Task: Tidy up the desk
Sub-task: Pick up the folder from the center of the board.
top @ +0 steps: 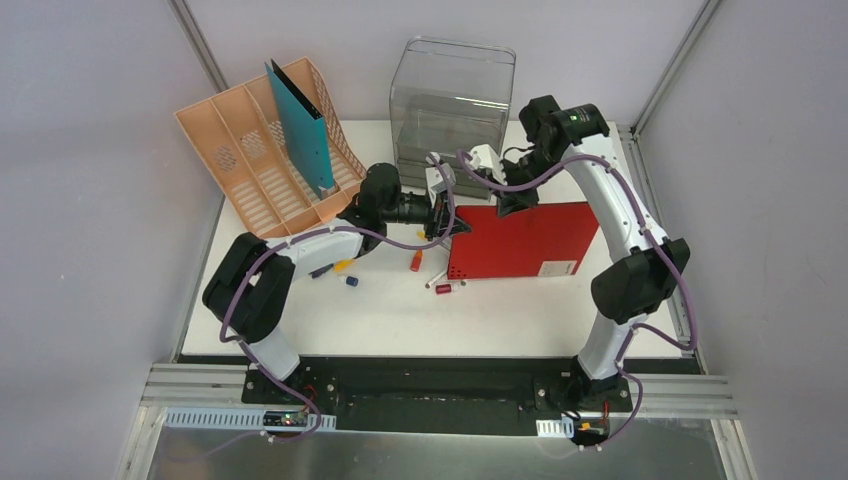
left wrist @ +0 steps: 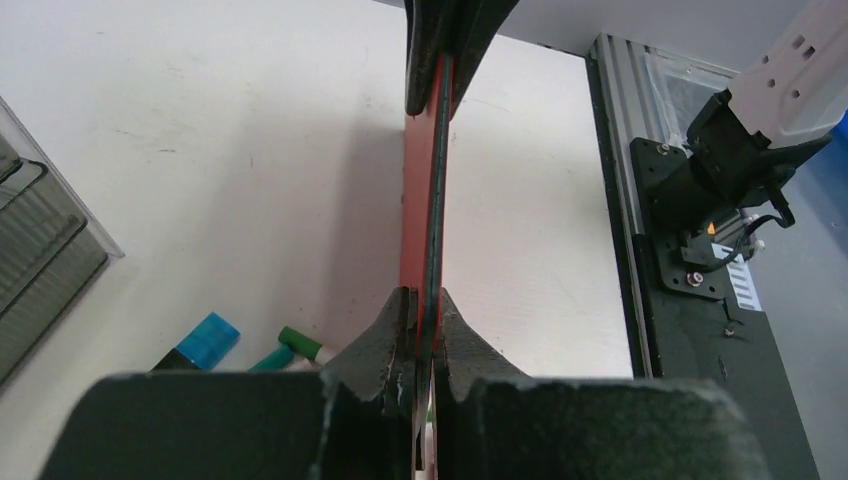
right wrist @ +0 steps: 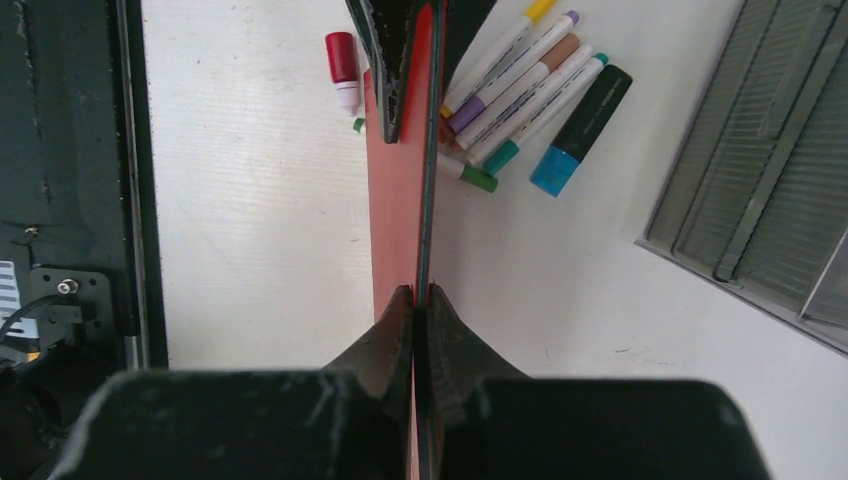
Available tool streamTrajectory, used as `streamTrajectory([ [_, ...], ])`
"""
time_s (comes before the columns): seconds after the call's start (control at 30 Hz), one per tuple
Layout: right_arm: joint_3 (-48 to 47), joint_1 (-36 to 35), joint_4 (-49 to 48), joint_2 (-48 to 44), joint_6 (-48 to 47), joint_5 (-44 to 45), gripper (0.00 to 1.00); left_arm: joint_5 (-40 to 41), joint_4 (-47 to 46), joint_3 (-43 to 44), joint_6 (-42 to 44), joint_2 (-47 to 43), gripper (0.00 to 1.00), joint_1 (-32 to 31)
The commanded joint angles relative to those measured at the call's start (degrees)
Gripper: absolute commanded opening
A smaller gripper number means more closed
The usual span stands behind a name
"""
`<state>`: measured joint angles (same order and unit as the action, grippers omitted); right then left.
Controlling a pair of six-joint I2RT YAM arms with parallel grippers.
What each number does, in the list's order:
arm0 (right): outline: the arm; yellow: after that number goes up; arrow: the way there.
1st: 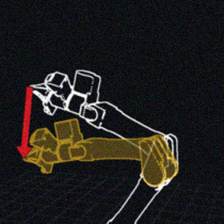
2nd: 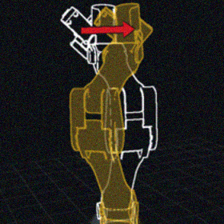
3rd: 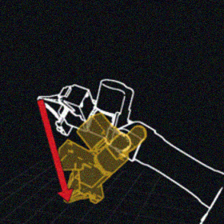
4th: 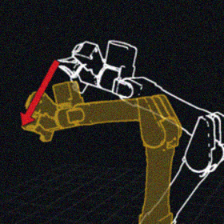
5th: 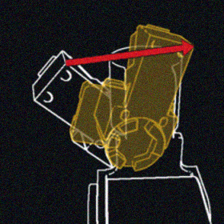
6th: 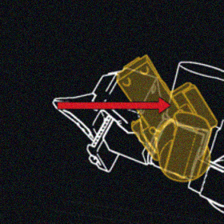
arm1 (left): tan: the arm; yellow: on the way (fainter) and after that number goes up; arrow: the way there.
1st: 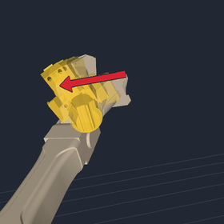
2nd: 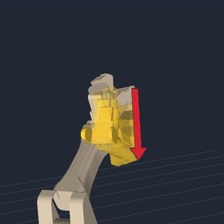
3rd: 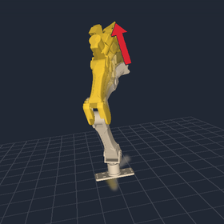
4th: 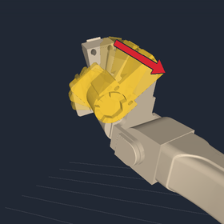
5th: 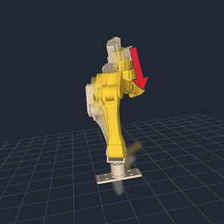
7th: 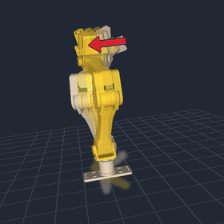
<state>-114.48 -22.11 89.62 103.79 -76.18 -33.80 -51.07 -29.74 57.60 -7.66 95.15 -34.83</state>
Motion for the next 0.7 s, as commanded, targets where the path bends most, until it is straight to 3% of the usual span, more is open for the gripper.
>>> streamTrajectory([
  [0.0,1.27,-0.31,9.14,-3.01,0.95,-2.59,0.04,-1.31,-4.06,0.75,-0.3,-0.49,0.0,-0.2],
  [0.07,2.14,0.08,7.47,-3.51,2.73,-3.71,0.19,0.33,-5.64,-0.87,-0.3,-1.58,0.0,-0.15],
  [0.17,4.24,2.21,4.18,-5.3,5.86,-6.94,0.55,4.13,-9.34,-5.01,-0.26,-3.72,0.0,-0.16],
  [0.23,6.34,4.86,0.62,-7.69,8.23,-9.71,0.72,5.99,-11.46,-7.12,0.01,-4.86,0.0,-0.15],
  [0.4,10.5,14.02,-7.84,-14.15,16.82,-18.12,0.87,9.53,-14.46,-10.42,1.56,-7.67,0.0,-0.15],
  [0.67,19.35,33.14,-23.94,-24.31,38.0,-34.02,0.94,12.5,-16.44,-12.92,3.14,-10.59,0.0,-0.17],
])
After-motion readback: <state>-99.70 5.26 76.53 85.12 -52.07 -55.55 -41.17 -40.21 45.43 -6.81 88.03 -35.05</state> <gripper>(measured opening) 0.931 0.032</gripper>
